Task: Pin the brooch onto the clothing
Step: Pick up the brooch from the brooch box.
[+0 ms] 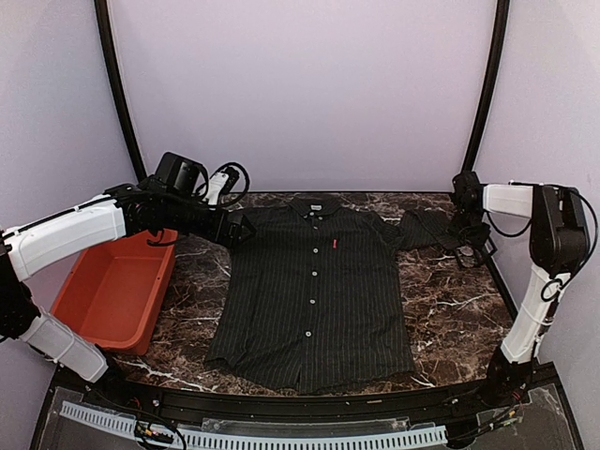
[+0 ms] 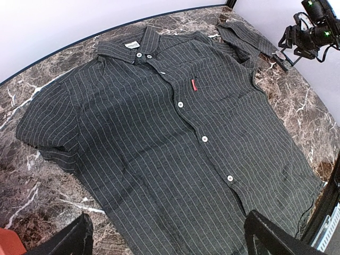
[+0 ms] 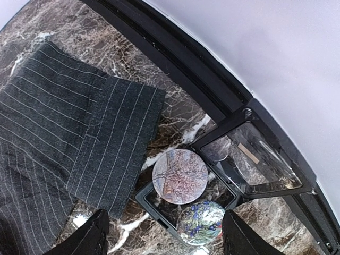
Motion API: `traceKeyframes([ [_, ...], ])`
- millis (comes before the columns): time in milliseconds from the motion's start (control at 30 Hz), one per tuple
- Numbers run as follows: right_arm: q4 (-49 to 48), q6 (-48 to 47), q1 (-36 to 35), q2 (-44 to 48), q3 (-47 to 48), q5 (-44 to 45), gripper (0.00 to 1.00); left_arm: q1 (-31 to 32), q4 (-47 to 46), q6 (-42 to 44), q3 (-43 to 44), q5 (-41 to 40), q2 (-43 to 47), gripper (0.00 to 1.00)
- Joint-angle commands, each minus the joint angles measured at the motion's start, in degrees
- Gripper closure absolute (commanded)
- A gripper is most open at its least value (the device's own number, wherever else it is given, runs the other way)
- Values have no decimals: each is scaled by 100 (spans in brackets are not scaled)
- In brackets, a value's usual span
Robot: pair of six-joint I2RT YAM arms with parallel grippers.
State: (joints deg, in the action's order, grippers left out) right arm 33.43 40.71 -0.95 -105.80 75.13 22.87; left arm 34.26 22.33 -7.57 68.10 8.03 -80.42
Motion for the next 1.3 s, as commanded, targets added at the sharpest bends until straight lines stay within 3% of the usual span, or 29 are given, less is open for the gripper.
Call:
traceKeyframes([
  [0, -31, 204, 226, -240, 171, 114, 29, -7, -34, 25, -95, -26, 63, 1],
  [767, -221, 275, 440, -784, 366, -546, 25, -7, -31, 28, -90, -46, 2, 1],
  [1267, -299, 248, 440, -870, 429, -593, 31, -7, -29, 26, -103, -58, -34, 1],
])
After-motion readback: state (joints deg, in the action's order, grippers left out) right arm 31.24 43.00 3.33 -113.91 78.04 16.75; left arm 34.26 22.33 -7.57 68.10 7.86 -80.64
